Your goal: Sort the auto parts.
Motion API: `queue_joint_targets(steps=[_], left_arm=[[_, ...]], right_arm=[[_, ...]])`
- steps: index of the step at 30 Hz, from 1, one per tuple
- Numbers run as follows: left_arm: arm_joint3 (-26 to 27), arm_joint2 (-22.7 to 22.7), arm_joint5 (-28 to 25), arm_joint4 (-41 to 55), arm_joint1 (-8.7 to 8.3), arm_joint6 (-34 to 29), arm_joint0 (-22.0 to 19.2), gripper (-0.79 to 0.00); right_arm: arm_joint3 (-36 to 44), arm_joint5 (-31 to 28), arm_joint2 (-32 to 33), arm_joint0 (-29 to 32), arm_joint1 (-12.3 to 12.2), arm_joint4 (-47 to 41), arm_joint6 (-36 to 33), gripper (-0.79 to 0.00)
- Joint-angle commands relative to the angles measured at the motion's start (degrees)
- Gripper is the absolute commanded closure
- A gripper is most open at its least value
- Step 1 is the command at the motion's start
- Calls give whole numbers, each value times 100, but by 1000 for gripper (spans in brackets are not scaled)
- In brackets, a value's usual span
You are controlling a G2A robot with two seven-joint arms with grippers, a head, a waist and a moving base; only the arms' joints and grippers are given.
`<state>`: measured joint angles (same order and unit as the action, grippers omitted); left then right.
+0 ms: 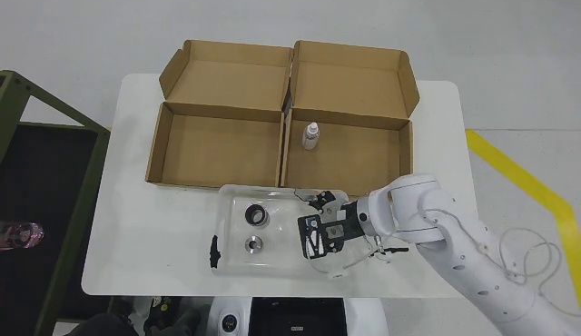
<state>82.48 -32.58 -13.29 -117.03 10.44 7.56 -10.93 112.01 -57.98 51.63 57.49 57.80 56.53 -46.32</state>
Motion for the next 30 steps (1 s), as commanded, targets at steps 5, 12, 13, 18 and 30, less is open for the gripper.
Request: queue_joint_targets(steps=[5,12,13,18,30], left_arm=[[0,0,0,0,0,0,0,-785],[0,0,0,0,0,0,0,-785],[0,0,0,0,0,0,0,-785],[0,0,0,0,0,0,0,-785],[0,0,0,0,0,0,0,-785]], right_arm=[[97,104,-250,-23,-120,161,-101,-785],[40,346,-564,-126,-222,213,-344,-785],[40,379,-597,-140,-231,199,-377,-785],[47,581,-756,-210,-274,195,-579,-785],[-48,883,-1113,-431,-303,318,-881,-708]])
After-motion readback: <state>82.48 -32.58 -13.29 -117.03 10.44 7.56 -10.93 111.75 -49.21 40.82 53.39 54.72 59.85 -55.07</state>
